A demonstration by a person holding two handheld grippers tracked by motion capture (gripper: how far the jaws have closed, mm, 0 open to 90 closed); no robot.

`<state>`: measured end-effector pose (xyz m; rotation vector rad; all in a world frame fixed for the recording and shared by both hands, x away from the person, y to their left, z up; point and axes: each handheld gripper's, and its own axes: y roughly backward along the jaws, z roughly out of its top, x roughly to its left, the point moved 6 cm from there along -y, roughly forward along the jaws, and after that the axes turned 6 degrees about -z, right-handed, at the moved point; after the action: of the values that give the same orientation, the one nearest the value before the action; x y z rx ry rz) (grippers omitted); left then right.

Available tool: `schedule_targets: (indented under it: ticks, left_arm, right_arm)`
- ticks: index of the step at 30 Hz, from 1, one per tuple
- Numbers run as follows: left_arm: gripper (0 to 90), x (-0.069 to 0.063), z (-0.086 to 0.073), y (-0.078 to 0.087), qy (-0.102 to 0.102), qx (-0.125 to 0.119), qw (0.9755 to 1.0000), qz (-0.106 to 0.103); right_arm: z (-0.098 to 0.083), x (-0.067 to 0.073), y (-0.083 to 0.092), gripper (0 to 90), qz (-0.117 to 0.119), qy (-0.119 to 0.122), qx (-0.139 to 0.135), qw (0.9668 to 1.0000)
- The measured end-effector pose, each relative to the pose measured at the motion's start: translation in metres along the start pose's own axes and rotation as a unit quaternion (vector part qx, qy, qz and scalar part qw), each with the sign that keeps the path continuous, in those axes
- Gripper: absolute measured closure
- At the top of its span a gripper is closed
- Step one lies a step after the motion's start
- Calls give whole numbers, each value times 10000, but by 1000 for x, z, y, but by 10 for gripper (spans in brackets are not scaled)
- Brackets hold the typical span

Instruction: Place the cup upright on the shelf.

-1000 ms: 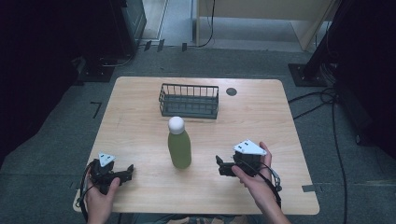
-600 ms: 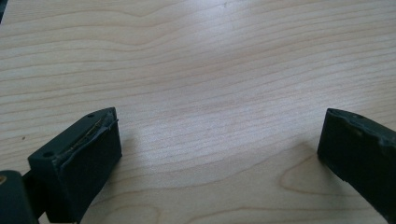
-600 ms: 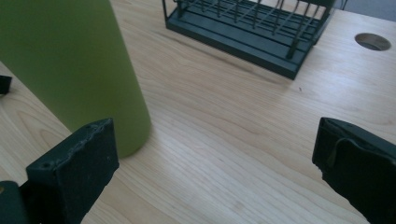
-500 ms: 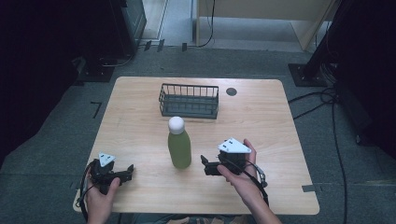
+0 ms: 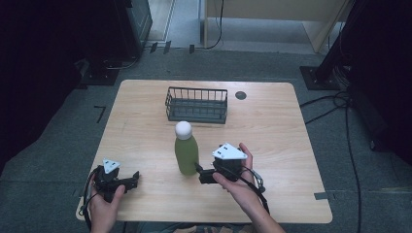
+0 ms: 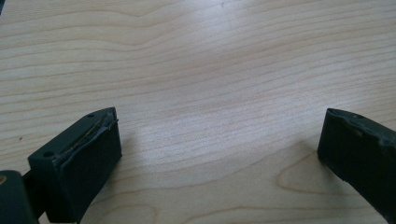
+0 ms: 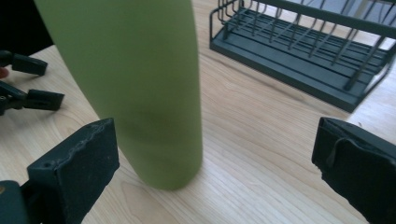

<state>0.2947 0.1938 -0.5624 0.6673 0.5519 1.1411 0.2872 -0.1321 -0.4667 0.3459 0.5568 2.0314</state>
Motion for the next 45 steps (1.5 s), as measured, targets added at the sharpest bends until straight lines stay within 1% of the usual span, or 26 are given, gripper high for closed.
schedule_targets:
  ticks: [1,2,4,6,7,9,11,12,14,17,20,23,25,26,27,29,30,31,34,35,36,37,40,45]
  left_arm:
    - [0,0,0,0,-3,0,10000,1]
    - [0,0,0,0,0,0,10000,1]
    - [0,0,0,0,0,-1,10000,0]
    - [0,0,0,0,-2,0,10000,2]
    - [0,0,0,0,1,0,10000,1]
    - [0,0,0,0,0,0,10000,0]
    - [0,0,0,0,-3,1,10000,1]
    - [0,0,0,0,-5,1,10000,-1]
    - [0,0,0,0,-5,2,10000,-3]
    - [0,0,0,0,-8,2,10000,-7]
    - [0,0,0,0,-11,1,10000,-11]
    - [0,0,0,0,-14,2,10000,-13]
    - [0,0,0,0,-21,-2,10000,-17]
    - [0,0,0,0,-21,-1,10000,-18]
    - [0,0,0,0,-22,-3,10000,-18]
    - [0,-1,0,0,-25,-3,10000,-22]
    - [0,-1,0,0,-25,-3,10000,-22]
    - [0,-1,0,0,-25,-2,10000,-24]
    - [0,-1,0,0,-26,-1,10000,-26]
    - [0,-1,0,0,-26,-1,10000,-26]
    - [0,-1,0,0,-25,-1,10000,-26]
    - [0,-1,0,0,-26,-2,10000,-26]
    - [0,-1,0,0,-31,-1,10000,-30]
    - [0,-1,0,0,-36,0,10000,-35]
  right_arm:
    - [1,3,-2,25,34,6,-59,10000]
    - [1,3,-2,25,34,6,-59,10000]
    - [3,7,-4,64,52,-1,-180,9998]
    - [4,9,-5,63,95,-14,-192,9998]
    - [5,12,-7,60,201,-16,-244,9995]
    - [6,15,-8,59,291,-24,-295,9991]
    - [6,16,-9,59,321,-33,-321,9990]
    - [7,19,-12,59,367,-37,-387,9986]
    - [9,22,-14,63,389,-43,-419,9984]
    - [10,28,-18,83,411,-50,-382,9984]
    - [12,32,-21,85,381,-44,-408,9984]
    - [14,34,-23,86,446,-83,-423,9981]
    - [15,39,-27,83,539,-7,-398,9978]
    - [15,40,-28,80,516,37,-371,9980]
    - [15,41,-29,80,508,30,-354,9981]
    - [16,43,-32,77,531,-47,-360,9979]
    - [16,43,-32,77,531,-47,-360,9979]
    - [16,43,-34,77,530,-83,-307,9981]
    - [16,43,-38,106,451,-32,-268,9986]
    - [16,43,-38,106,451,-32,-268,9986]
    - [17,43,-40,129,412,-37,-267,9988]
    - [17,43,-40,129,412,-37,-267,9988]
    - [19,42,-42,174,364,-86,-326,9988]
    - [20,43,-44,189,354,22,-384,9986]
